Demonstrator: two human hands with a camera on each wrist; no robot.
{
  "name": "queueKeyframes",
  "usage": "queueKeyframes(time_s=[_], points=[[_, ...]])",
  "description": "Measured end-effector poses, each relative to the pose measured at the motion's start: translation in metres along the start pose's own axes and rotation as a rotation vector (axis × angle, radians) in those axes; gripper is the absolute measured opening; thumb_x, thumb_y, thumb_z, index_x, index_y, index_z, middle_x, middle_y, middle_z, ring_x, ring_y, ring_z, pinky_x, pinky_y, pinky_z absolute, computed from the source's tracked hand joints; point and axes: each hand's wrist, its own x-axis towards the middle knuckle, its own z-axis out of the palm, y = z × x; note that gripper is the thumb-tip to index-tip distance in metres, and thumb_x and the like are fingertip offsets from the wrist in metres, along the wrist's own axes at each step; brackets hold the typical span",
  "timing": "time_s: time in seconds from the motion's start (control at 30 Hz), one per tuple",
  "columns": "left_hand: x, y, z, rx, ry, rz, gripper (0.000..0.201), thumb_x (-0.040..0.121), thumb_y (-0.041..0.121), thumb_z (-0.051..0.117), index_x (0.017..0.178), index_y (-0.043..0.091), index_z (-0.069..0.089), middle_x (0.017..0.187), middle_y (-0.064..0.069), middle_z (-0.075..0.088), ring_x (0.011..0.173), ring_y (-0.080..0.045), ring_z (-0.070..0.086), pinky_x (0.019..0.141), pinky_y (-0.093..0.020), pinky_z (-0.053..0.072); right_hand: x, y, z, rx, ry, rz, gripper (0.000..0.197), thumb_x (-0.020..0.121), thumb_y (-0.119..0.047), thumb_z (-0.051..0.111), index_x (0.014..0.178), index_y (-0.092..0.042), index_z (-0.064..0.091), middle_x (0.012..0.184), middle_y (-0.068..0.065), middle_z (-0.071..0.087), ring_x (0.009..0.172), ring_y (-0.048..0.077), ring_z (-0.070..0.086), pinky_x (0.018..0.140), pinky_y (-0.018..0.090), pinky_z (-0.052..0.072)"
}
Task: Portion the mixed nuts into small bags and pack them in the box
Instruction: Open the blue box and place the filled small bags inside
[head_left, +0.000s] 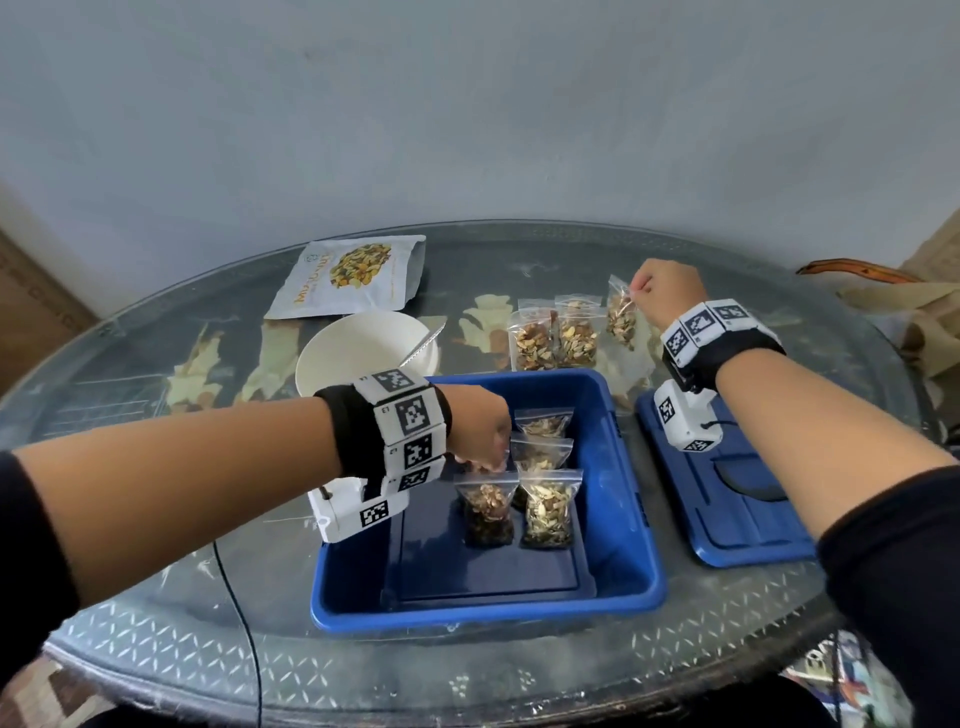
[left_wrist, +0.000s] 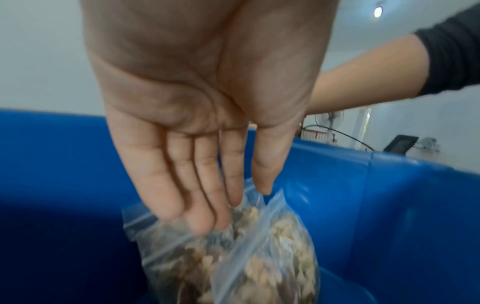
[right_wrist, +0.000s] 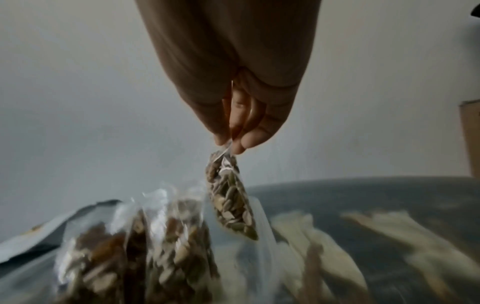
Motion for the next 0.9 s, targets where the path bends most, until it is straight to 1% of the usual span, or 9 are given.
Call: queueKeyframes(time_s=[0.1, 0.2, 0.27, 0.37, 0.43, 0.5, 0.57, 0.73, 0.9], points=[[-0.014, -0.002, -0.014, -0.114, 0.137, 0.032, 0.025, 0.092, 0.03, 0.052, 0.107, 0.015, 0.066, 0.099, 0.007, 0.062, 0.088, -0.012, 0.054, 0.085, -0.023, 0.041, -0.006, -0.013, -0.028, 0.072, 0.051, -0.088, 0.014, 0.091, -0.004, 0.051, 0.092, -0.002, 0.064, 0.096, 0.014, 0.067, 0.091, 0.029, 0.061, 0.075, 0.028, 0.043], [-0.034, -0.005, -0.025, -0.243, 0.298, 0.058, 0.026, 0.093, 0.029, 0.053, 0.111, 0.015, 0.064, 0.094, 0.008, 0.058, 0.086, -0.006, 0.052, 0.08, -0.018, 0.037, -0.02, -0.031, -0.06, 0.121, 0.127, -0.21, 0.011, 0.09, -0.009, 0.055, 0.096, -0.005, 0.064, 0.097, 0.01, 0.067, 0.088, 0.021, 0.06, 0.076, 0.023, 0.041], [-0.047, -0.007, -0.028, -0.345, 0.441, 0.052, 0.024, 0.092, 0.027, 0.054, 0.109, 0.015, 0.065, 0.095, 0.006, 0.061, 0.086, -0.007, 0.054, 0.08, -0.019, 0.04, -0.037, -0.046, -0.078, 0.154, 0.135, -0.304, 0.011, 0.091, -0.012, 0.056, 0.098, -0.007, 0.064, 0.095, 0.003, 0.064, 0.086, 0.014, 0.056, 0.076, 0.021, 0.041], [-0.065, -0.008, -0.026, -0.582, 0.702, 0.021, 0.026, 0.091, 0.026, 0.056, 0.113, 0.015, 0.062, 0.104, 0.001, 0.064, 0.094, -0.01, 0.058, 0.085, -0.022, 0.045, -0.068, -0.068, -0.094, 0.173, 0.104, -0.422, 0.01, 0.091, -0.014, 0.056, 0.098, -0.011, 0.064, 0.093, -0.004, 0.06, 0.084, 0.01, 0.055, 0.072, 0.011, 0.039], [-0.076, -0.004, -0.021, -0.743, 0.85, -0.006, 0.03, 0.092, 0.026, 0.055, 0.119, 0.013, 0.057, 0.105, 0.002, 0.06, 0.095, -0.011, 0.057, 0.082, -0.02, 0.045, -0.09, -0.083, -0.098, 0.181, 0.062, -0.475, 0.01, 0.091, -0.014, 0.057, 0.098, -0.012, 0.064, 0.092, -0.005, 0.06, 0.084, 0.009, 0.056, 0.069, 0.004, 0.035], [-0.087, 0.002, -0.014, -0.909, 0.945, 0.014, 0.033, 0.092, 0.024, 0.054, 0.123, 0.013, 0.055, 0.106, 0.002, 0.059, 0.096, -0.01, 0.057, 0.081, -0.021, 0.048, -0.114, -0.095, -0.098, 0.215, 0.003, -0.522, 0.01, 0.09, -0.013, 0.057, 0.097, -0.012, 0.064, 0.091, -0.005, 0.061, 0.085, 0.009, 0.057, 0.07, 0.002, 0.036], [-0.097, 0.008, -0.003, -1.038, 0.995, 0.059, 0.031, 0.092, 0.024, 0.054, 0.123, 0.016, 0.055, 0.108, 0.001, 0.061, 0.1, -0.01, 0.058, 0.084, -0.025, 0.053, -0.136, -0.105, -0.095, 0.227, -0.047, -0.574, 0.009, 0.09, -0.014, 0.057, 0.095, -0.012, 0.065, 0.091, -0.006, 0.062, 0.084, 0.007, 0.058, 0.072, 0.001, 0.039], [-0.115, 0.02, 0.023, -1.219, 1.095, 0.164, 0.01, 0.089, 0.02, 0.059, 0.093, 0.02, 0.068, 0.095, 0.0, 0.07, 0.091, -0.013, 0.064, 0.076, -0.028, 0.054, -0.173, -0.12, -0.083, 0.292, -0.045, -0.65, 0.006, 0.088, -0.011, 0.061, 0.088, -0.013, 0.067, 0.085, -0.008, 0.065, 0.077, 0.004, 0.058, 0.074, 0.011, 0.043], [-0.125, 0.022, 0.039, -1.251, 1.208, 0.174, 0.009, 0.085, 0.017, 0.062, 0.079, 0.017, 0.068, 0.078, 0.005, 0.068, 0.077, -0.007, 0.063, 0.075, -0.026, 0.052, -0.195, -0.128, -0.071, 0.463, -0.025, -0.606, 0.006, 0.085, -0.009, 0.064, 0.086, -0.013, 0.067, 0.078, -0.013, 0.062, 0.079, 0.004, 0.057, 0.071, 0.006, 0.042]])
